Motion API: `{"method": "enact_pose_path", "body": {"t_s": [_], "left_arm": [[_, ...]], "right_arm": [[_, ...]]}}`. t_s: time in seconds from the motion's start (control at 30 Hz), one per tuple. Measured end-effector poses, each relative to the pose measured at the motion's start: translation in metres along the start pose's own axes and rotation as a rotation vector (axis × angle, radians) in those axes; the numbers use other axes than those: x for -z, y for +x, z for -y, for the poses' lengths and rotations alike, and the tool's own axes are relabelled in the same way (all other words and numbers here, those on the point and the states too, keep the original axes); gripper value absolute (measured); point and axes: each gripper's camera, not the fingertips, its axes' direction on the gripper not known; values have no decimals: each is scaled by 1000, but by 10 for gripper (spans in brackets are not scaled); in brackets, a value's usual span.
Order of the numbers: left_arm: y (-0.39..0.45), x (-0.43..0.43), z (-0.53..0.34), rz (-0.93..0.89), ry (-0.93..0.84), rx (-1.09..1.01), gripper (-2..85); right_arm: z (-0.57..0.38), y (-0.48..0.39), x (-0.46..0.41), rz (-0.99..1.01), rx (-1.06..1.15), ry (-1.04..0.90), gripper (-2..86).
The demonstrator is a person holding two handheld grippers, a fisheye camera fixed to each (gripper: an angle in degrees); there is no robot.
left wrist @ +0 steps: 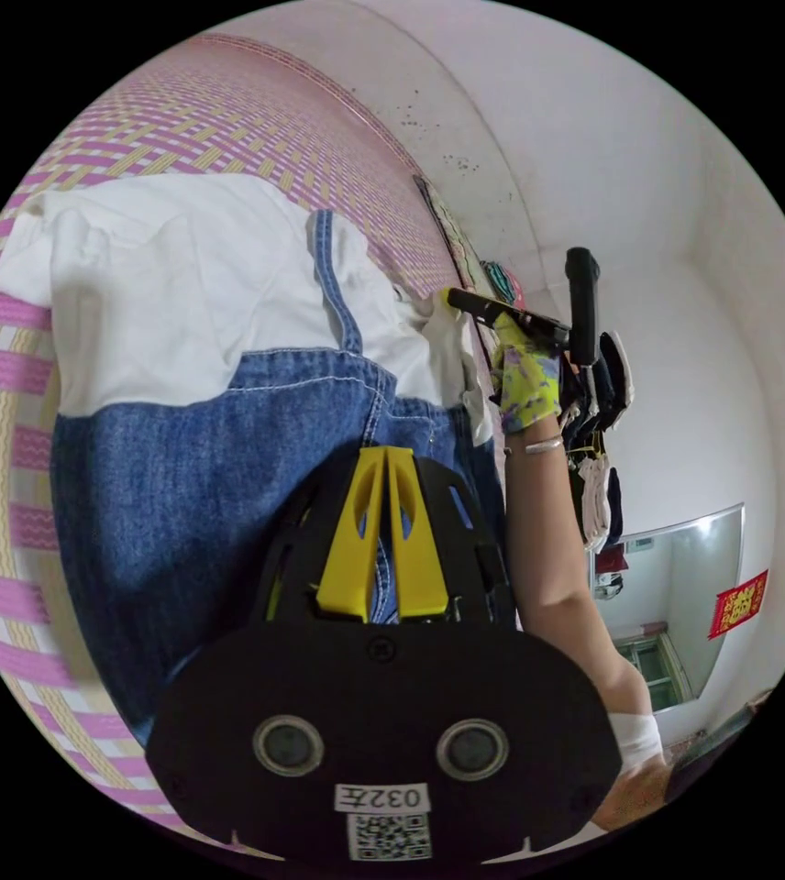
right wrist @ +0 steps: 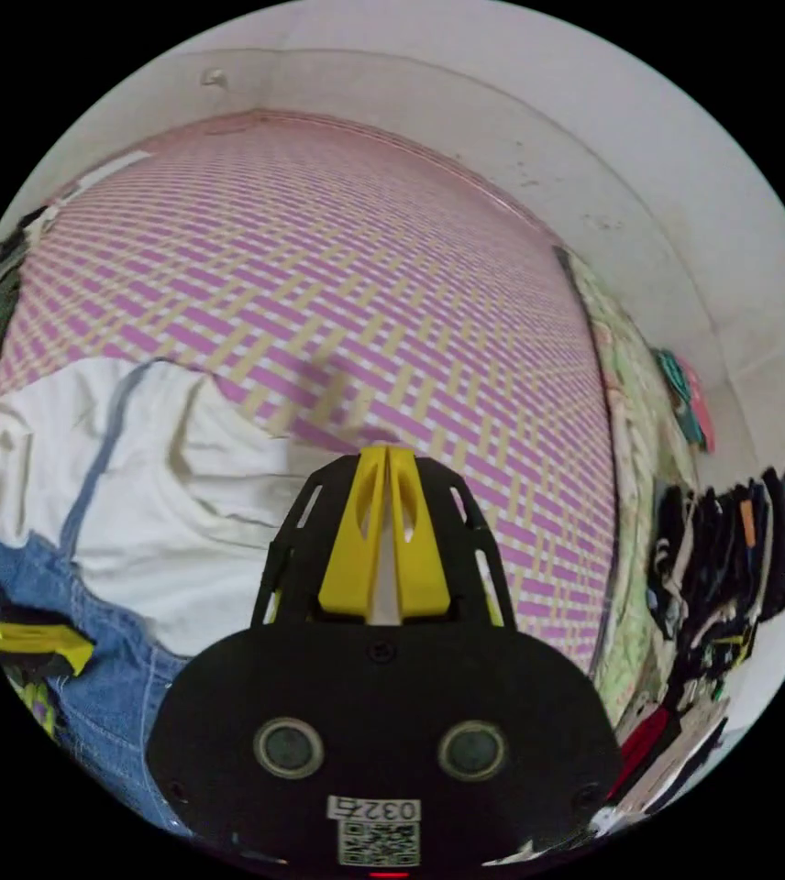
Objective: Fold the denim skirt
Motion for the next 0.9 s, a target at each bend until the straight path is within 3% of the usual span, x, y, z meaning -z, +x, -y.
{"method": "enact_pose_path", "body": {"t_s": [0.1,0.27,0.4,0.57,0.67,0.77,0.83,0.9], "left_arm": [[-1,1,1,-1,-1,3,-9],[-3,4,3,-9,0,8,-9],[-5,5,5,-13,-3,7,-9],[-11,7,7,-40,-6,21,-9],[-12,7,8,-46,-6,21,-9],[-12,6,9,-43,-10,18,-9],[-14,6,10,-50,-9,22,-9],[-16,6,10,-59,-9,27,-9]], "right_arm": [[-12,38,-10,-36,-76,-5,-10],[-50,112,-1,250,-233,150,-10],[-47,108,-19,452,-124,122,-10],[-31,109,-49,333,-118,-90,-10],[-47,140,-31,240,-217,23,-10],[-77,170,-14,374,-297,180,-10],[-100,206,-15,737,-315,314,-9],[-111,232,-27,822,-402,295,-7]]}}
